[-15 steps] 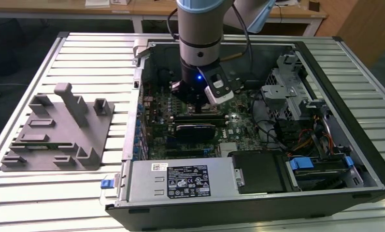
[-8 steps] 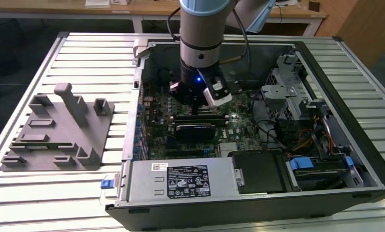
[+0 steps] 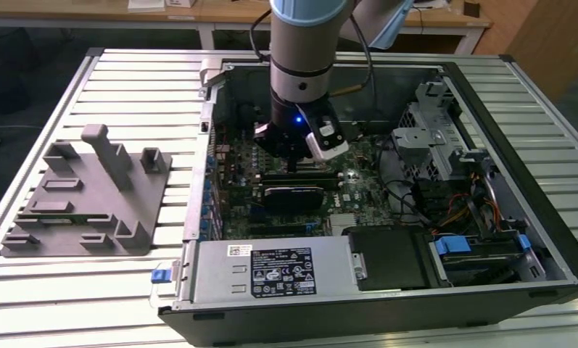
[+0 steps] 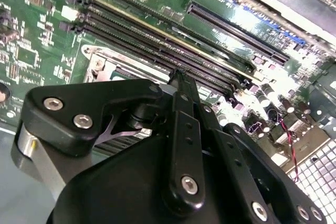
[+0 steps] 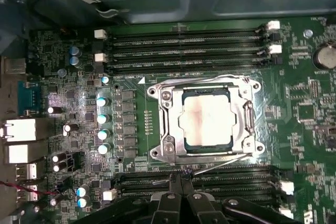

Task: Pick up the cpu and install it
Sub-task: 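Install the second cpu locking lever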

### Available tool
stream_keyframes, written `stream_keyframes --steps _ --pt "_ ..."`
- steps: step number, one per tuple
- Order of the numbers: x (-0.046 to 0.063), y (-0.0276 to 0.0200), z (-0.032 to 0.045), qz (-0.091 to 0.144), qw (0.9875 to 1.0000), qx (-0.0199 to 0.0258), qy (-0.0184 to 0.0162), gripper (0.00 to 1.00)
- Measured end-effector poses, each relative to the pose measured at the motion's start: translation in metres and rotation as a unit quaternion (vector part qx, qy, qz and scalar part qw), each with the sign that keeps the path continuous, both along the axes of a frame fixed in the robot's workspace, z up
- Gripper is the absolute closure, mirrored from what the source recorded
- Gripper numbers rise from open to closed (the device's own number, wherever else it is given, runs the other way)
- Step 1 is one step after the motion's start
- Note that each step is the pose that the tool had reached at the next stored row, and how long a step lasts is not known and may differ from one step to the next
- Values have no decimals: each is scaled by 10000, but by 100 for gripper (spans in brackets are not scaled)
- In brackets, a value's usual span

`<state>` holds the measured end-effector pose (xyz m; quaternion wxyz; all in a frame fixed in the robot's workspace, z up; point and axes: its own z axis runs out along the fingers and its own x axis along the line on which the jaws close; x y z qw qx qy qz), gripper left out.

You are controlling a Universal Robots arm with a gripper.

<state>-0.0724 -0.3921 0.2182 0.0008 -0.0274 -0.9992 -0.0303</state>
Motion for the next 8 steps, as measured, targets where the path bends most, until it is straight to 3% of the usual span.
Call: stream_keyframes --steps 2,6,8 --pt "-3 -1 -4 68 10000 49 0 89" --pt "-22 -48 -20 103 9999 66 0 89" --pt "-34 -60 -36 128 9999 110 0 89"
